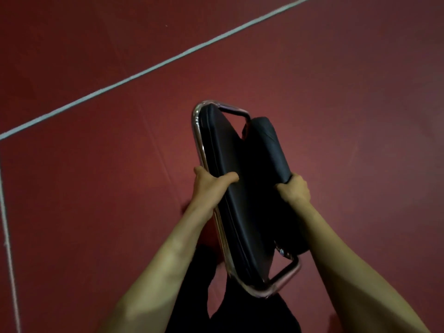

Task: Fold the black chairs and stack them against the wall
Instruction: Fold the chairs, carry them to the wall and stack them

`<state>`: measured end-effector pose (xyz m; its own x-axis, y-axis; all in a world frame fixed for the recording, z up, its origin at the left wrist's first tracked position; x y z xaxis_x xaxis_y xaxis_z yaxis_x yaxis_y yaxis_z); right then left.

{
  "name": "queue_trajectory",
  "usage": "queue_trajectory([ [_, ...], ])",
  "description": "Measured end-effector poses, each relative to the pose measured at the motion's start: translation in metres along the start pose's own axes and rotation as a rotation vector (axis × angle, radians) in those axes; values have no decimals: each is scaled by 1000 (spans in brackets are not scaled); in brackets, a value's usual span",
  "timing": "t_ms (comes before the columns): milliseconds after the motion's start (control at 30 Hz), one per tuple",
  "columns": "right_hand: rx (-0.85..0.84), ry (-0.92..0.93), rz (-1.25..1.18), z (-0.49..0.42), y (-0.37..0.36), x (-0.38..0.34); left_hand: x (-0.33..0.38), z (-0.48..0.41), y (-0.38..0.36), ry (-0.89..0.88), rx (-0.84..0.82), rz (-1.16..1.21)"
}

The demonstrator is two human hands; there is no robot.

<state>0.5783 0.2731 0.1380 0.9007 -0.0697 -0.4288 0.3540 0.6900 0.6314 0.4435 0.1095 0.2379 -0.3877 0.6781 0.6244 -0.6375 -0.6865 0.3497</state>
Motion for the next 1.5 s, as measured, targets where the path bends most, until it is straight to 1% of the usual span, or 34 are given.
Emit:
queue_trajectory([
  [167, -57, 115, 150, 27, -33, -27, -24, 15, 29, 27, 104, 122],
  [367, -194, 301, 315, 65, -87, -73, -78, 41, 97, 67, 237, 347],
  [500, -316, 471, 479, 120, -153, -116, -134, 74, 166, 93, 373, 514],
  [600, -374, 615, 585, 174, -213, -150, -187, 99, 223, 91, 495, 655],
  [767, -429, 825, 760, 282, -326, -202, -277, 142, 324, 100, 687, 870],
  [867, -472, 923, 825, 353, -393, -221, -331, 173, 381, 66, 756, 965],
  [967, -544, 1000, 887, 421, -457, -234, -377, 205, 433, 23, 845, 1069],
  [1100, -684, 1109, 971, 525, -546, -246, -438, 249, 504, 28, 1058, 1168],
  [1267, -872, 1208, 1056, 664, -664, -239, -536, 313, 597, 24, 1301, 1160],
  [1367, -976, 1277, 1095, 745, -737, -219, -612, 343, 641, 115, 1410, 1222],
  [1500, -1099, 1300, 1173, 854, -837, -192, -702, 390, 706, 198, 1537, 1312],
])
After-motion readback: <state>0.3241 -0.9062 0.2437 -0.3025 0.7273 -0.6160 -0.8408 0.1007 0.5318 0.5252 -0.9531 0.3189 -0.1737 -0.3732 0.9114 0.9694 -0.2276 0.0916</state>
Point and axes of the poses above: each hand's wrist, its own z-axis away from the middle knuckle, its own y-axis out of the back of the hand, x = y × z, the point moved 3 cm from there along -z, towards the middle knuckle, and after that the axes turned 3 degrees about -z, right-handed, at the moved point
